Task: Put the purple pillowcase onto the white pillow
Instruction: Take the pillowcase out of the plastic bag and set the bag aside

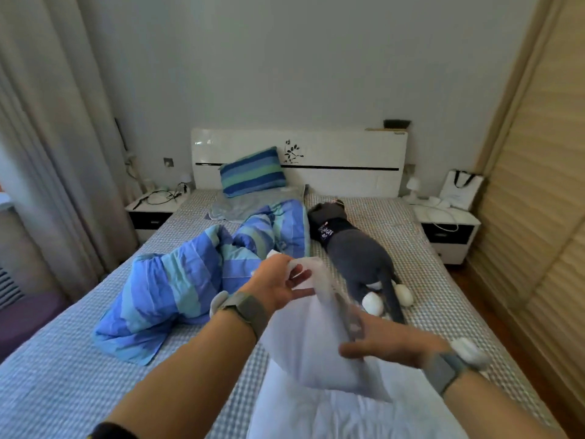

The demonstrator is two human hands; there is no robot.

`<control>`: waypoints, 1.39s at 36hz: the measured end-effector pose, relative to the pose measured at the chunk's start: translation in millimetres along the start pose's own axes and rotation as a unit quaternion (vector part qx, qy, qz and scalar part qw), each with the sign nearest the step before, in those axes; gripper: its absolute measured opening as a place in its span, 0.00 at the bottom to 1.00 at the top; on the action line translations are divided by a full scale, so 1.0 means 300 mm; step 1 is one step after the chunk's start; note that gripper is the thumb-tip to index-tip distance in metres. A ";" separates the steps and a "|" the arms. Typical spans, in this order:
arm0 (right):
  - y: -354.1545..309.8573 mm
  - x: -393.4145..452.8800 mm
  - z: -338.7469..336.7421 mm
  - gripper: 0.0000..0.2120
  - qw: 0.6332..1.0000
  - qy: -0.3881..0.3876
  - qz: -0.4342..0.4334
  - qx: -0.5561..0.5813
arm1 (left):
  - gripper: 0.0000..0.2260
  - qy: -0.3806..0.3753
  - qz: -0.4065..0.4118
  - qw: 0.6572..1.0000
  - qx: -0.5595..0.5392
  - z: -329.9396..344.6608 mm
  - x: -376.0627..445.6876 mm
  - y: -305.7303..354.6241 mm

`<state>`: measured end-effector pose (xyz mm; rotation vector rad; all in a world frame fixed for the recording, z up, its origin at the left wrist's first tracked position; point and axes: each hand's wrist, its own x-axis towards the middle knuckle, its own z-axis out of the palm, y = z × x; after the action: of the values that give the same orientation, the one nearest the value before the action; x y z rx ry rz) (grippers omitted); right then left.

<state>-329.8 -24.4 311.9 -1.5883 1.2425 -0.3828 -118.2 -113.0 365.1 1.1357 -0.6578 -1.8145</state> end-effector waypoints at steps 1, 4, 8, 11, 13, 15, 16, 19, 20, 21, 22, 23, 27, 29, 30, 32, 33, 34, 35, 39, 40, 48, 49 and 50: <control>0.023 0.002 0.033 0.39 0.997 0.051 0.027 -0.049 | 0.11 0.002 -0.006 1.000 0.002 0.010 0.012 -0.007; 0.142 0.022 0.038 0.19 0.975 0.198 0.066 -0.081 | 0.11 0.000 -0.038 0.999 0.031 0.051 0.045 -0.071; 0.127 -0.010 -0.049 0.09 0.972 0.160 0.078 -0.156 | 0.08 0.054 -0.019 0.997 0.056 0.015 0.045 -0.065; 0.023 -0.052 -0.154 0.03 0.972 0.116 0.081 -0.190 | 0.06 0.105 0.031 0.992 0.057 -0.031 0.038 0.009; -0.039 -0.069 -0.214 0.07 0.967 0.116 0.108 -0.199 | 0.09 0.104 0.050 0.991 0.073 -0.047 0.029 0.050; -0.095 -0.068 -0.272 0.12 0.966 0.109 0.129 -0.195 | 0.07 0.084 0.043 0.991 0.097 -0.053 0.008 0.070; -0.126 -0.065 -0.291 0.11 0.964 0.101 0.142 -0.198 | 0.05 0.078 0.039 0.991 0.100 -0.065 -0.004 0.077; -0.179 -0.053 -0.334 0.09 0.931 0.137 0.189 -0.280 | 0.07 0.071 0.027 0.993 0.091 -0.095 -0.011 0.080; -0.182 -0.040 -0.340 0.10 0.909 0.162 0.198 -0.328 | 0.08 0.070 0.027 0.994 0.082 -0.106 -0.011 0.078; -0.176 -0.031 -0.333 0.10 0.891 0.186 0.202 -0.361 | 0.10 0.068 0.024 0.995 0.075 -0.116 -0.004 0.071; -0.175 -0.017 -0.331 0.10 0.879 0.206 0.198 -0.383 | 0.11 0.069 0.025 0.995 0.062 -0.125 -0.003 0.068; -0.174 -0.004 -0.334 0.10 0.873 0.219 0.188 -0.393 | 0.12 0.071 0.029 0.996 0.045 -0.132 0.001 0.066; -0.153 0.010 -0.367 0.11 0.883 0.306 0.131 -0.331 | 0.10 0.081 0.063 0.995 -0.016 -0.130 0.002 0.082; -0.150 0.014 -0.386 0.15 0.900 0.320 0.079 -0.284 | 0.08 0.083 0.080 0.992 -0.040 -0.132 -0.004 0.116; -0.142 0.013 -0.387 0.18 0.913 0.303 0.064 -0.266 | 0.07 0.080 0.086 0.992 -0.051 -0.131 -0.006 0.130; -0.127 0.004 -0.378 0.21 0.928 0.258 0.047 -0.264 | 0.08 0.075 0.095 0.990 -0.070 -0.136 -0.011 0.164; -0.105 0.010 -0.366 0.19 0.932 0.246 0.037 -0.265 | 0.08 0.074 0.096 0.990 -0.078 -0.146 -0.011 0.176; -0.082 0.012 -0.355 0.15 0.933 0.255 0.027 -0.253 | 0.08 0.073 0.096 0.989 -0.085 -0.153 -0.014 0.187; -0.067 0.014 -0.347 0.11 0.937 0.274 0.010 -0.218 | 0.08 0.074 0.096 0.989 -0.091 -0.160 -0.015 0.201; -0.051 0.016 -0.315 0.07 0.920 0.379 -0.062 -0.079 | 0.10 0.088 0.104 0.985 -0.102 -0.191 -0.030 0.228; -0.061 0.018 -0.310 0.08 0.918 0.386 -0.077 -0.056 | 0.10 0.093 0.107 0.984 -0.108 -0.202 -0.038 0.235; -0.094 0.038 -0.279 0.04 0.926 0.365 -0.099 -0.006 | 0.11 0.115 0.105 0.976 -0.155 -0.323 -0.038 0.309; -0.104 0.038 -0.276 0.06 0.918 0.381 -0.107 -0.003 | 0.11 0.124 0.101 0.976 -0.148 -0.332 -0.037 0.310; -0.121 0.034 -0.272 0.08 0.911 0.395 -0.118 -0.018 | 0.11 0.135 0.097 0.977 -0.135 -0.340 -0.040 0.308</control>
<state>-367.8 -78.1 373.1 -1.6741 1.6485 -1.2569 12.2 -145.7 397.3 1.0690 -0.3377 -1.4957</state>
